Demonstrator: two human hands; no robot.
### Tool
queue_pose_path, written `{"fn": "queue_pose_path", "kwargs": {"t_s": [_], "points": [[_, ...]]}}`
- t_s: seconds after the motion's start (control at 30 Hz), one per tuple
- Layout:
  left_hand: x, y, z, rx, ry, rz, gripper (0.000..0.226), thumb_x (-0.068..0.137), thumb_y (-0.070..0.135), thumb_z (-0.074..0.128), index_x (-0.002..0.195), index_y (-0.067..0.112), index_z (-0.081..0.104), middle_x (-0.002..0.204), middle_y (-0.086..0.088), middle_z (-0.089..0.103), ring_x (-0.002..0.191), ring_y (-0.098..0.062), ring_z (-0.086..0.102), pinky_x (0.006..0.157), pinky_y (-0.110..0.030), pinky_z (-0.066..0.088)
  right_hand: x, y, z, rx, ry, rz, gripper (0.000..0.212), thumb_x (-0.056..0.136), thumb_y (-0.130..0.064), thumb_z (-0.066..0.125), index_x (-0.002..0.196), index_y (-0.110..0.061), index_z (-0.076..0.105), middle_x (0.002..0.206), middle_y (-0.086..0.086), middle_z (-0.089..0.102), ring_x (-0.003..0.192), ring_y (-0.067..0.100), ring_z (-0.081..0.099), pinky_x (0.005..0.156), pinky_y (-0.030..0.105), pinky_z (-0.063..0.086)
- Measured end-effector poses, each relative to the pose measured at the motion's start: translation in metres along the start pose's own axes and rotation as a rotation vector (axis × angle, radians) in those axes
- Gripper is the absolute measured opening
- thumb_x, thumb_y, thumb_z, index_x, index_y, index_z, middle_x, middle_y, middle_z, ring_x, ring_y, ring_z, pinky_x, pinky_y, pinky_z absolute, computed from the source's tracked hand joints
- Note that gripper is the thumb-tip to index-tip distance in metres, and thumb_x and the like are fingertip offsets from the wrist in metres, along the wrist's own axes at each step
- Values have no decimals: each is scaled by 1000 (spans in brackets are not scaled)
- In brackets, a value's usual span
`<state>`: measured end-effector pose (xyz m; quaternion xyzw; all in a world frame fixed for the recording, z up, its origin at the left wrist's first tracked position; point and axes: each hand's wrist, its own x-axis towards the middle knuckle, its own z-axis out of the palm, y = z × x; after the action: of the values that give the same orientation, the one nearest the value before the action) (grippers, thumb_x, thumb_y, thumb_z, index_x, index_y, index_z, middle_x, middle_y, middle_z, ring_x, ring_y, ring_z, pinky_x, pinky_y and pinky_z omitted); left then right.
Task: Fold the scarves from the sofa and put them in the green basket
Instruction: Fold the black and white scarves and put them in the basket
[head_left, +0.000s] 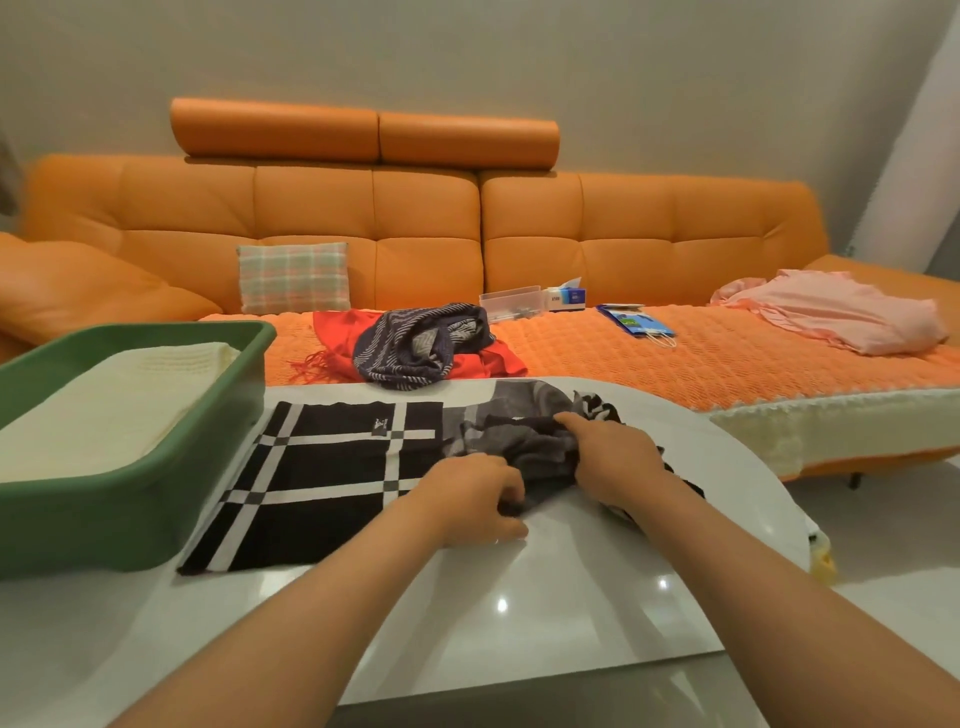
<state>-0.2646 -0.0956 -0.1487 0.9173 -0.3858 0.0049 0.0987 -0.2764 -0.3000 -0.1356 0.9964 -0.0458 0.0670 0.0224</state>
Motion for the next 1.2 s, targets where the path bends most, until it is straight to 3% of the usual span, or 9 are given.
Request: {"fn": "queue_pose_path", "kwargs": {"t_s": [0.23, 0.4, 0.53, 0.63, 0.73, 0.87, 0.97, 1.1, 1.2], "points": [[13, -12, 4, -77, -50, -42, 16, 93, 23, 58, 101, 32, 69, 101, 12, 65, 93, -12, 61, 76, -23, 43, 24, 36, -12, -12, 411, 83, 61, 89, -16, 61, 145, -29, 40, 125, 4, 58, 104, 24, 54, 71, 33, 50], [9, -2, -16, -431, -69, -82, 14, 83, 20, 53, 76, 31, 58, 78, 11, 60, 72, -7, 54, 69, -24, 45, 20, 41, -1, -36, 227, -92, 74, 83, -8, 61, 147, -35, 37, 144, 6, 46, 126, 30, 43, 103, 43, 36], [-2, 9, -20, -480, -266, -57, 13, 80, 22, 53, 70, 25, 61, 69, 11, 56, 66, -7, 50, 67, -25, 44, 13, 31, -8, 73, 2, -239, 49, 85, -2, 56, 119, -36, 62, 127, -3, 56, 106, 24, 54, 89, 34, 46], [-6, 12, -20, -438, -390, -72, 13, 85, 26, 59, 79, 25, 71, 78, 11, 65, 75, -10, 59, 75, -28, 51, 11, 22, -8, 87, -42, -90, 34, 85, -7, 50, 99, -34, 67, 110, -1, 64, 96, 24, 58, 78, 34, 49], [-6, 9, -20, -434, -374, -88, 14, 86, 34, 62, 78, 35, 73, 89, 14, 70, 88, -9, 65, 87, -31, 54, 20, 24, -17, 147, 227, 244, 21, 94, -15, 46, 104, -20, 64, 104, 5, 58, 89, 27, 58, 77, 40, 53], [0, 3, -17, -381, -91, -98, 19, 90, 25, 55, 85, 33, 71, 83, 16, 68, 76, -3, 63, 73, -23, 52, 32, 37, -27, 230, 347, 520, 32, 94, -35, 42, 115, -13, 52, 113, 12, 51, 96, 29, 52, 73, 38, 46], [11, -9, -12, -319, 170, -188, 21, 93, 19, 51, 97, 29, 69, 87, 14, 65, 73, -3, 59, 66, -20, 45, 28, 31, -17, -40, 275, 359, 63, 85, -60, 45, 132, -18, 42, 131, 16, 42, 119, 34, 43, 96, 47, 41], [32, -31, -1, -250, 267, -226, 27, 96, 14, 50, 115, 21, 67, 118, 2, 64, 109, -16, 59, 95, -28, 46, 34, 14, 9, -41, 4, -92, 80, 90, -46, 57, 154, -47, 8, 165, 7, -1, 149, 36, 11, 112, 62, 23], [44, -44, 11, -210, 89, -156, 48, 97, 24, 56, 143, 30, 46, 142, 3, 51, 131, -19, 46, 109, -37, 40, 39, 12, 16, -156, 36, -40, 44, 98, -27, 55, 140, -39, 49, 138, 5, 46, 124, 29, 41, 95, 43, 44]]}}
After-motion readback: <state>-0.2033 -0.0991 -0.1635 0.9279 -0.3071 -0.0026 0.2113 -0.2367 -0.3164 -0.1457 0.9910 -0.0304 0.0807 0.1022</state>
